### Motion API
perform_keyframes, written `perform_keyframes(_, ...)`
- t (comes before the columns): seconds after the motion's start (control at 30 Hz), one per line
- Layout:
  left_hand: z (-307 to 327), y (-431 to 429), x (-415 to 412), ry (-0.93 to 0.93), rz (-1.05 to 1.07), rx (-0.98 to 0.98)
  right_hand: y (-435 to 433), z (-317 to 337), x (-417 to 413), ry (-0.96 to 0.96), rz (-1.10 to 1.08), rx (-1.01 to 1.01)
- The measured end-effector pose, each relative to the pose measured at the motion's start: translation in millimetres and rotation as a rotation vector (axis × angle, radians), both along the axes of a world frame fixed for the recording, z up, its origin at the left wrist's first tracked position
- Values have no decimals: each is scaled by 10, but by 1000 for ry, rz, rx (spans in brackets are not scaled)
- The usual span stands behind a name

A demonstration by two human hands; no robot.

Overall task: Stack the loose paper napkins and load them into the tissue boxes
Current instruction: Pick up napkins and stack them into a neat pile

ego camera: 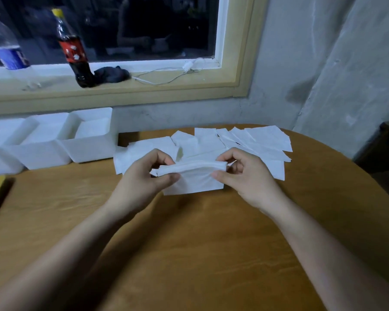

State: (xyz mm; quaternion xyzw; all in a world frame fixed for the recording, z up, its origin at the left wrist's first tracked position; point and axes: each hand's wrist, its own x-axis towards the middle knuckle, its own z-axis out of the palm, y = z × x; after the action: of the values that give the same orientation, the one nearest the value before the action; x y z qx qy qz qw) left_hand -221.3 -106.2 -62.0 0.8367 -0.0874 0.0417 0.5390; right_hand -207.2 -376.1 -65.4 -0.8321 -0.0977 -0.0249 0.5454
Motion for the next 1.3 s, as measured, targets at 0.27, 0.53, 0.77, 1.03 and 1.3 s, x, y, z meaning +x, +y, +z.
perform_keyframes(0.27, -441, 256, 92, 109, 92, -154, 350, -316, 227, 97, 57, -41)
perform_keyframes(0.53, -535, 164, 185, 58, 103, -46, 431, -454, 190, 36, 85, -97)
perform_keyframes(0.77, -518, 75, 127, 35, 103, -17, 456, -442, 179, -5, 13, -105)
perform_keyframes(1.03, -395, -14, 162, 68, 298, -164, 490, -462, 122, -21, -26, -115)
perform_keyframes(1.3, -372, -48, 177, 49, 327, -169, 502, -486, 119, -15, -54, -105)
